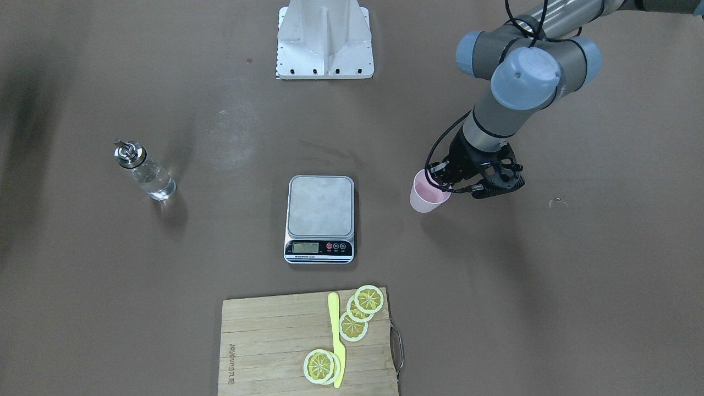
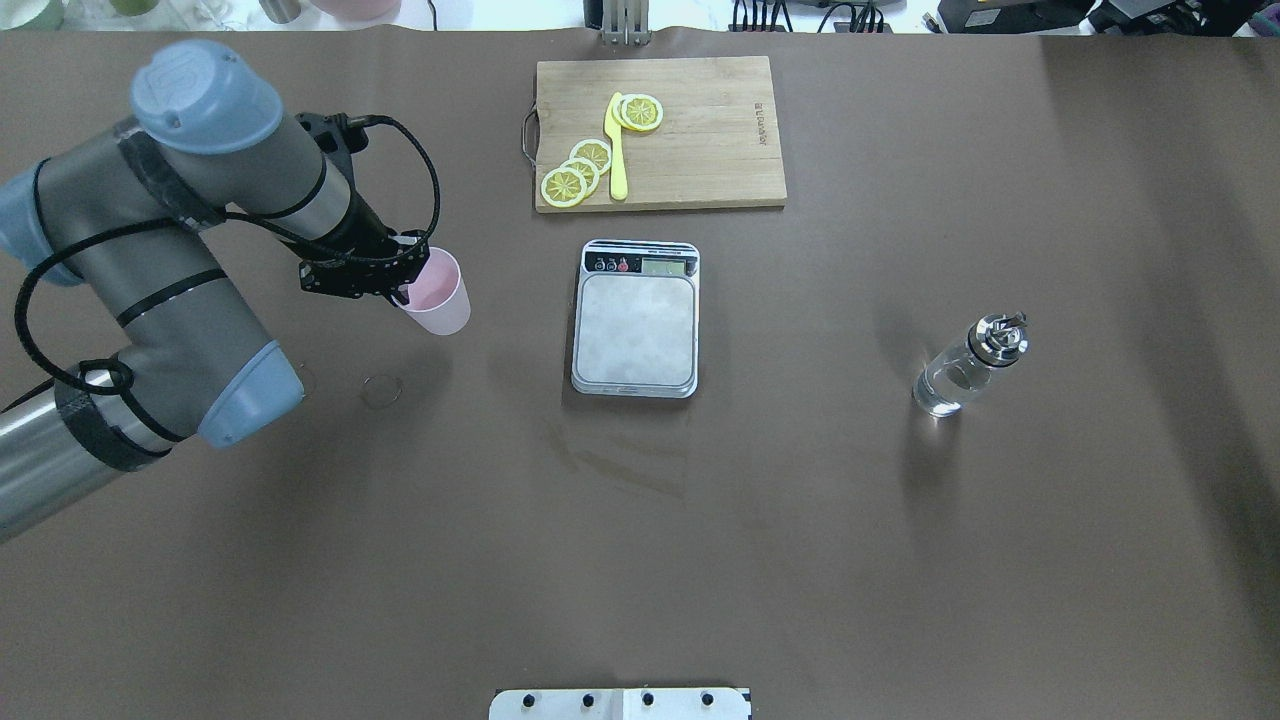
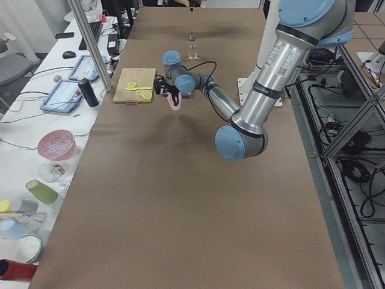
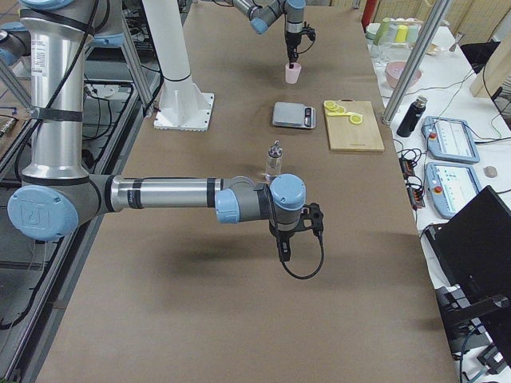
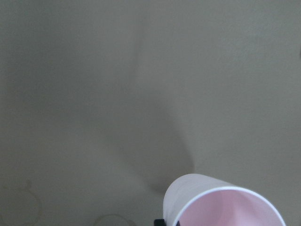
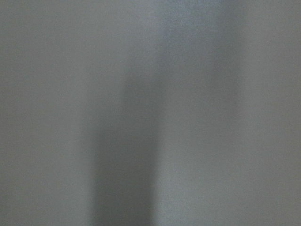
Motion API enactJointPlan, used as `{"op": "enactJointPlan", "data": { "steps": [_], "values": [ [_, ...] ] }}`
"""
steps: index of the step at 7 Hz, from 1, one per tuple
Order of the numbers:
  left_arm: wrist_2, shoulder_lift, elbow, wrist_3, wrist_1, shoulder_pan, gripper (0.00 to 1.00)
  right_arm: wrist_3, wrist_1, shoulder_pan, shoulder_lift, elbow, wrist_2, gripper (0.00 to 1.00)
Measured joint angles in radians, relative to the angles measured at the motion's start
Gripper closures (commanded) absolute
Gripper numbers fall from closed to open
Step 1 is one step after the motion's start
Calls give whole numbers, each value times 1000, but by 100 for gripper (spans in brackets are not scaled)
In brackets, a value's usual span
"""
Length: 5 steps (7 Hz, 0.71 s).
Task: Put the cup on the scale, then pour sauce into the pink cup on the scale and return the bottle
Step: 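Lift the pink cup with the left gripper and set it on the scale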
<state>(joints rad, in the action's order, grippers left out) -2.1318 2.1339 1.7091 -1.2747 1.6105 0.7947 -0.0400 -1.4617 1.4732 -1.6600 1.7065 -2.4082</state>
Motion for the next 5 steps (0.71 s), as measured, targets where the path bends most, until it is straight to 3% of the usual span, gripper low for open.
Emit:
{"op": "enactJointPlan", "data": {
  "steps": [2, 5],
  "values": [
    [-4, 147, -41, -98, -101, -8, 100, -102, -1, -35, -3, 91, 4, 0],
    [35, 313, -161, -249, -114, -86, 100, -186, 0, -99, -10, 233, 14, 0]
  ]
}}
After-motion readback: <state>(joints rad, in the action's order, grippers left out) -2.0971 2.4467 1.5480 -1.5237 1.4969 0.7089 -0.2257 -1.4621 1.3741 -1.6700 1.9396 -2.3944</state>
